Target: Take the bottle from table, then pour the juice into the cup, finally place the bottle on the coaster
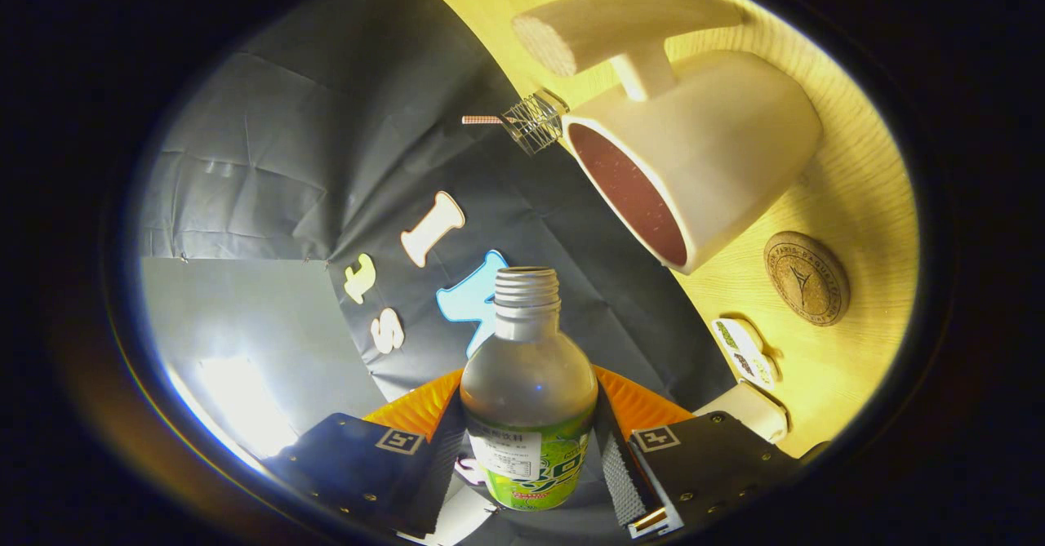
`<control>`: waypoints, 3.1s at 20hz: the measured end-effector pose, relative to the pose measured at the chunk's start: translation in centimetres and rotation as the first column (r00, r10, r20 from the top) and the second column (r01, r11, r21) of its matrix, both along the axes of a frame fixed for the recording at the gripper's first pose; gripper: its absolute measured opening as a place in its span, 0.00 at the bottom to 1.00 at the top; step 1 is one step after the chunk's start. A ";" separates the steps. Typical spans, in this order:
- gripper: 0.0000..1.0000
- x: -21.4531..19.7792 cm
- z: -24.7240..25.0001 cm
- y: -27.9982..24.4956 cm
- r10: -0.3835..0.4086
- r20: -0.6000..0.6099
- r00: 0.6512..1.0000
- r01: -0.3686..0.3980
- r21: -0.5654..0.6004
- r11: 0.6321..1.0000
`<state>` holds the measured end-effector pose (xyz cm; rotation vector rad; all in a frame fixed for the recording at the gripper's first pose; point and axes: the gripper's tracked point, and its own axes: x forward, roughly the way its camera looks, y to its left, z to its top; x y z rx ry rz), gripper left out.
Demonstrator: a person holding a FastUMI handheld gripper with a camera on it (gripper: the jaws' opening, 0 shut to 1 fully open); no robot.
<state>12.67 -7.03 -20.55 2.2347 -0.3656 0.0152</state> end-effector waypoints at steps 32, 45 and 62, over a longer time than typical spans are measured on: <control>0.78 -1.2 -3.3 0.4 -0.177 -0.508 0.843 -0.408 -0.818 0.405; 0.78 -1.3 4.4 3.1 -0.421 -0.284 0.862 -0.462 -0.781 -0.420; 0.78 2.6 -1.6 4.5 -0.374 -0.301 0.878 -0.462 -0.739 -0.490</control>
